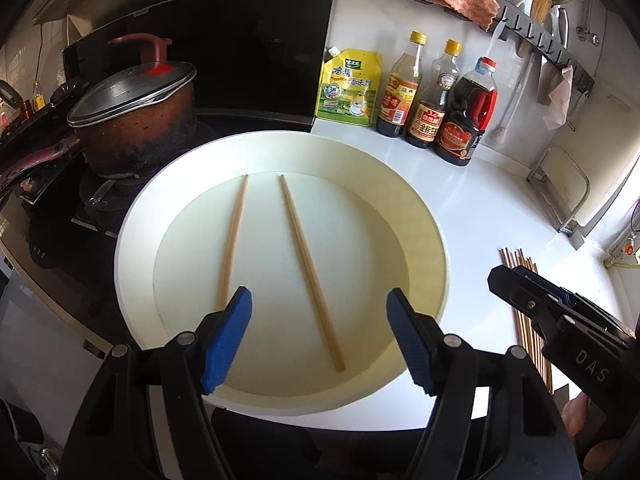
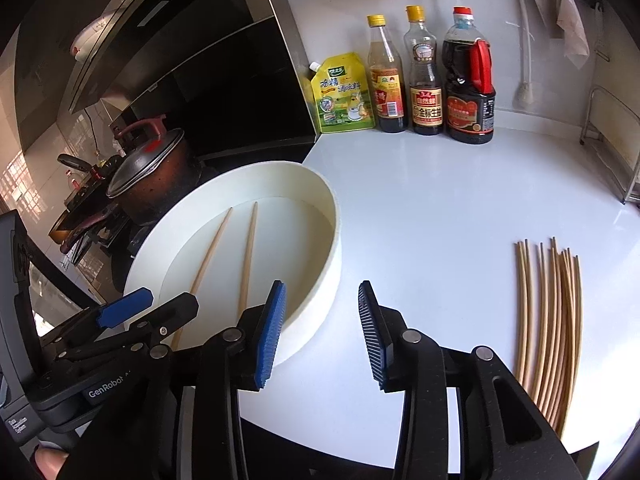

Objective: Organize utensils
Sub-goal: 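Withdraw both open tools from the basin back toward the chopstick pile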

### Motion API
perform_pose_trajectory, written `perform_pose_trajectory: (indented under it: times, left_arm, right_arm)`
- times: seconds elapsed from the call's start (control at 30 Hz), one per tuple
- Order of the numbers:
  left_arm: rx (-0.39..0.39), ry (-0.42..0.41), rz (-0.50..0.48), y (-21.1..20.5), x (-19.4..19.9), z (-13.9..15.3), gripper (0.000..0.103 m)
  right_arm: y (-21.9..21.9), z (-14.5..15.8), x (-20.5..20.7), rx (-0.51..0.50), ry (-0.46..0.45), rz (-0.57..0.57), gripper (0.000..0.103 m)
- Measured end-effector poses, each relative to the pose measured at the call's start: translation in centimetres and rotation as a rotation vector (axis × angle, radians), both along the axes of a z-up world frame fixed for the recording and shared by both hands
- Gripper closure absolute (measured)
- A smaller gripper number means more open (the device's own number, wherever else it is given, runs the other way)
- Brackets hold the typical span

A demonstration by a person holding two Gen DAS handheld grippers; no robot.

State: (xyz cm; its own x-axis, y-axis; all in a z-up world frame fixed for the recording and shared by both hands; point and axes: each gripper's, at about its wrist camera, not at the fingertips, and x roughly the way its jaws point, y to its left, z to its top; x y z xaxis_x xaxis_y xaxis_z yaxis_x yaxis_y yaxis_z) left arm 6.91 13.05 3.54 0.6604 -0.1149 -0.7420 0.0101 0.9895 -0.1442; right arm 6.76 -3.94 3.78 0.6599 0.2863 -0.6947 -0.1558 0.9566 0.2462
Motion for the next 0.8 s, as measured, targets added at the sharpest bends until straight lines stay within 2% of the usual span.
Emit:
perform_pose_trajectory:
  times: [0.17, 0.43, 0.8]
  left_arm:
    - [-0.015, -0.008, -0.070, -2.8, -0.4, 0.2, 0.030]
    - [-0.007, -0.003, -0.183, -8.0, -0.3, 0.3, 0.029]
    - [0.003, 0.003, -0.263, -13.6, -0.4, 0.2, 0.025]
  right_arm:
    - [-2.8, 0.1, -1.5, -0.017, -0.011, -0.060, 0.062]
    - [-8.4, 0.1, -3.9, -0.015, -0.017, -0.180, 0.057]
    - [-14.3, -0.8, -5.8, 0.007, -0.004, -0.278, 0.054]
